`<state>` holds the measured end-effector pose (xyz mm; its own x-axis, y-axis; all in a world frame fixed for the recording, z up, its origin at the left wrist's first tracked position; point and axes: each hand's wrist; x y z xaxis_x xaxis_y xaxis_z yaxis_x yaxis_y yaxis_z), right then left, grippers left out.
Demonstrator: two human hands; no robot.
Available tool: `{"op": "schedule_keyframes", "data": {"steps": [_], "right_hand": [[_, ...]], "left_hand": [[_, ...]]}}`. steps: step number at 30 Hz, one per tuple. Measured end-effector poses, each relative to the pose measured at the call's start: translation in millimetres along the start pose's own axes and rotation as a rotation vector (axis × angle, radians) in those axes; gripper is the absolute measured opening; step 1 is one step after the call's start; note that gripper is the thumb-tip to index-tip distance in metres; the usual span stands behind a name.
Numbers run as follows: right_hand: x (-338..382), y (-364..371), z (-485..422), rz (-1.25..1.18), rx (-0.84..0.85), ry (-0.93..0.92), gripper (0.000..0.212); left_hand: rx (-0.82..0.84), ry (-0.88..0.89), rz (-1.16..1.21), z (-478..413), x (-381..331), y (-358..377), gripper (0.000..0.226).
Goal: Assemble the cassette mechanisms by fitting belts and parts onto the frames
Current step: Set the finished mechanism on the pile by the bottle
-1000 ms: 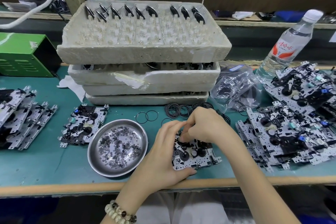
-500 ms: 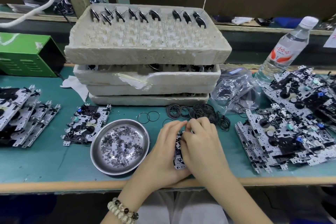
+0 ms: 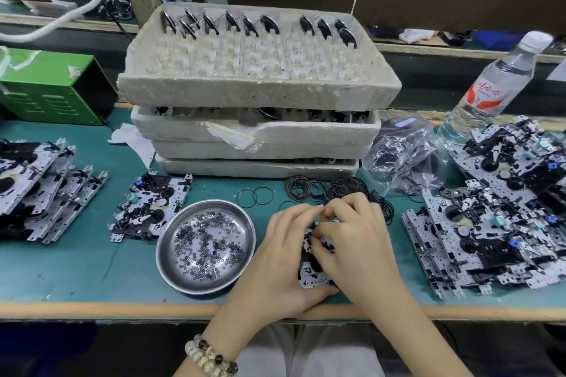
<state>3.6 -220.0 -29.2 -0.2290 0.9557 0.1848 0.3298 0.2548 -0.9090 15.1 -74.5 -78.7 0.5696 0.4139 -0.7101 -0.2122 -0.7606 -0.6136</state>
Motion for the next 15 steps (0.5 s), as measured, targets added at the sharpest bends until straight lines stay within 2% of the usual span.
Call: {"op": "schedule_keyframes", "data": {"steps": [3, 6, 8, 9, 13, 15], "right_hand": [[-2.2, -1.3, 2.5, -0.059, 0.004, 0.038, 0.012], [-4.5, -1.8, 3.5, -0.071, 0.040, -0.002, 0.014], [-13.6, -4.1, 2.6, -0.164, 0.078, -0.010, 0.012], [-19.3, -5.6, 3.3, -0.239, 0.126, -0.001, 0.018], [-38.5, -8.1, 13.0, -0.464, 0.464, -0.017, 0.083], [-43.8, -7.1, 18.1, -0.469, 0.540, -0.062, 0.097]], "left_hand": [[-0.034, 0.000, 0.018, 0.3, 0.7, 0.6, 0.103], [0.012, -0.005, 0.039, 1.4, 0.9, -0.3, 0.101], [0.059, 0.013, 0.047, 1.5, -0.4, -2.4, 0.096], [0.074, 0.031, 0.051, 1.6, -1.4, -4.1, 0.093], [0.048, 0.024, 0.133, 2.3, -6.0, -11.6, 0.084], [0.037, 0.029, 0.152, 3.0, -7.3, -12.8, 0.083]]}}
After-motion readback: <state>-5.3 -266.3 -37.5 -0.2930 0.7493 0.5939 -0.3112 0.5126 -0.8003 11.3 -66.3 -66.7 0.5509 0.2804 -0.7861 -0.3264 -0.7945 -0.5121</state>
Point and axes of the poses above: each hand's wrist, its own z-axis away from the middle knuckle, its own y-axis out of the palm, x = y × z, and after that the axes turned 1 degree about x, right-handed
